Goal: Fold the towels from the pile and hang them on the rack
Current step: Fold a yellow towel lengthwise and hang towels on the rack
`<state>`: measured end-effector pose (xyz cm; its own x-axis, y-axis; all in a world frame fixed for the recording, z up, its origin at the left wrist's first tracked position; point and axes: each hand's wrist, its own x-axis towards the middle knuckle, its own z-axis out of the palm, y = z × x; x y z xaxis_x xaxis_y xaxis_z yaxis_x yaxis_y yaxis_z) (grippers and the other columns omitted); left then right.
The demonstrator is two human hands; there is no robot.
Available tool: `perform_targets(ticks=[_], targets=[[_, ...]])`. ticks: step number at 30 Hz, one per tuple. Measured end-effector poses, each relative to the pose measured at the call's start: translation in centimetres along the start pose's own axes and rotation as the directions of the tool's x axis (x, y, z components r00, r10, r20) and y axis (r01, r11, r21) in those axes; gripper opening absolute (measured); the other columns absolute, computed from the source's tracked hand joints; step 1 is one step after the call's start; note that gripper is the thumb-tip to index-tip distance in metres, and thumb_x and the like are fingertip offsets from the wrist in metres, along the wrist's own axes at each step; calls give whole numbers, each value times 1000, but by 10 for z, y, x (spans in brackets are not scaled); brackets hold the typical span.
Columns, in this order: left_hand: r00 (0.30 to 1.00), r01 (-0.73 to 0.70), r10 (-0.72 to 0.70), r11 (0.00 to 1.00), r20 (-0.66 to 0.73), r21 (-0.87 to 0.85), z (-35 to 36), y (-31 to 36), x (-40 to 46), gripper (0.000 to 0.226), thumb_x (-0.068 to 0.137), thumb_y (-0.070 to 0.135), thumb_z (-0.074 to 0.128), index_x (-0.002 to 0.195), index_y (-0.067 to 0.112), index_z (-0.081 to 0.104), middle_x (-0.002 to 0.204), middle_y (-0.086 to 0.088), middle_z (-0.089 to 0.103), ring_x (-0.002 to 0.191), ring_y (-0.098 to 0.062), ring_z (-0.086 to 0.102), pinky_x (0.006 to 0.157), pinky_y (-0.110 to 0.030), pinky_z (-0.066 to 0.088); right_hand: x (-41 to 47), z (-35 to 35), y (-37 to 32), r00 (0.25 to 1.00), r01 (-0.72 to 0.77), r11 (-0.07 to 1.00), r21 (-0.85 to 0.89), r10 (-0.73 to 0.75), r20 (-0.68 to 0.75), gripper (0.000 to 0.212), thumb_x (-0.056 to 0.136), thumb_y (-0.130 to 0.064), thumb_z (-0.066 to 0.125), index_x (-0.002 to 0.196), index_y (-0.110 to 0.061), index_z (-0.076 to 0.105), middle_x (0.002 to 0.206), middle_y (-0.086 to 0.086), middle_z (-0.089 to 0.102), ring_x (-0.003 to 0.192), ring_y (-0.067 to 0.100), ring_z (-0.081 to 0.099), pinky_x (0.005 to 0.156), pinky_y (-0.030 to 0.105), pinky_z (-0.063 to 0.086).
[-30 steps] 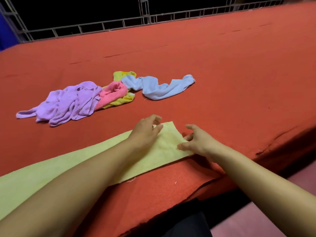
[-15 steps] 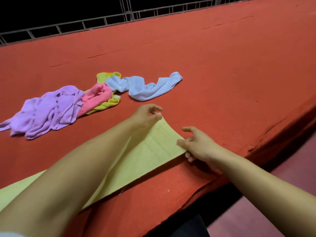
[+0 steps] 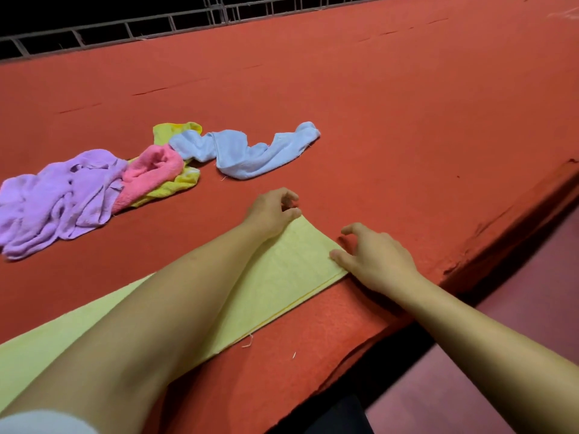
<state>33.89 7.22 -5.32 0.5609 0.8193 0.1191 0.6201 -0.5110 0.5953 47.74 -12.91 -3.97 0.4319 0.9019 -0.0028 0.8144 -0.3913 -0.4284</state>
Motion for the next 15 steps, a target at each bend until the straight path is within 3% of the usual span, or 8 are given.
perform_targets(ticks=[2,4,7,10,15], targets=[[991,-30,49,988,-124,148,-6,5,-8,32,83,34,75,113,31,63,104,15,63,100,-11,55,91,-32,45,2,1,5,1000,17,999,52,-16,-23,49,86,-59,55,130,-37,46,101,0,69,104,30,63,83,42,51],[973,-58,90,987,-214,150,-15,15,-23,31,84,33,74,113,32,62,99,18,64,97,-11,55,87,-32,43,4,-3,10,999,45,988,150,-42,-27,45,88,-46,61,129,-32,50,81,-8,66,90,22,64,78,36,49],[983,-123,120,992,-137,-13,-15,36,-60,24,83,30,74,104,37,64,84,23,65,70,-1,55,77,-28,47,5,-11,17,998,63,956,285,-53,-43,37,89,-29,66,125,-24,57,70,-10,63,69,4,58,65,23,40],[988,-152,153,987,13,-53,-4,56,-106,25,81,29,75,101,39,63,82,22,67,64,1,57,72,-22,47,-1,-10,18,990,126,932,339,-100,-96,39,87,-23,68,125,-27,57,76,-12,67,66,-6,57,63,11,37],[985,-124,127,992,113,-36,14,61,-144,34,81,35,76,111,35,61,93,19,68,76,5,59,83,-23,50,-12,1,13,970,238,935,261,-219,-102,48,85,-22,70,130,-27,53,82,-17,65,73,5,57,80,31,48]])
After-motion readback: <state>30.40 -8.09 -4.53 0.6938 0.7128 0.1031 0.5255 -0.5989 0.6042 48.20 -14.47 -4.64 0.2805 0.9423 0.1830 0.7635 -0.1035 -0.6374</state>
